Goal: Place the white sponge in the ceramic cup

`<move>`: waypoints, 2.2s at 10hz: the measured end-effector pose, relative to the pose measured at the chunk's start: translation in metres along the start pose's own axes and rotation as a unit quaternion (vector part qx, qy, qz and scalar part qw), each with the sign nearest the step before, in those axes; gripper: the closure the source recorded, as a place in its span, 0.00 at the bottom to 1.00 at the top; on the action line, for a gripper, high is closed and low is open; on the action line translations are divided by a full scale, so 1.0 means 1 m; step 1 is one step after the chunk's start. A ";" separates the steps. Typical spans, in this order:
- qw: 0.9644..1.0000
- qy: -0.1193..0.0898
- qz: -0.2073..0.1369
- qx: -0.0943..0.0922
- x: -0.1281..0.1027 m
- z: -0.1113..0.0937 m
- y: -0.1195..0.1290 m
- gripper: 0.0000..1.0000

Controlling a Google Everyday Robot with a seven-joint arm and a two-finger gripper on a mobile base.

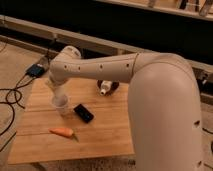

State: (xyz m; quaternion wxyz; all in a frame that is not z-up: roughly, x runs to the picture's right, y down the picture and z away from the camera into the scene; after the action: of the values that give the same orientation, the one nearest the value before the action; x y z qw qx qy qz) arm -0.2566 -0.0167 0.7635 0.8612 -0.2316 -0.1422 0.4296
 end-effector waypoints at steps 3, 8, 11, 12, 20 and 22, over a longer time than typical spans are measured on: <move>1.000 -0.001 0.005 0.001 0.008 0.010 0.000 0.97; 1.000 0.012 0.002 -0.012 0.023 0.030 0.015 0.97; 1.000 0.015 -0.003 -0.018 0.024 0.036 0.021 0.92; 1.000 0.015 -0.004 -0.018 0.024 0.038 0.021 0.83; 1.000 0.014 -0.004 -0.009 0.026 0.043 0.015 0.40; 1.000 0.015 -0.004 -0.007 0.028 0.044 0.014 0.40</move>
State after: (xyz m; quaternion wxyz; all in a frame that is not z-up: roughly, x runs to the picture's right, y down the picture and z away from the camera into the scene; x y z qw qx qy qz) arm -0.2690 0.0250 0.7954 0.8635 -0.2433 -0.1329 0.4213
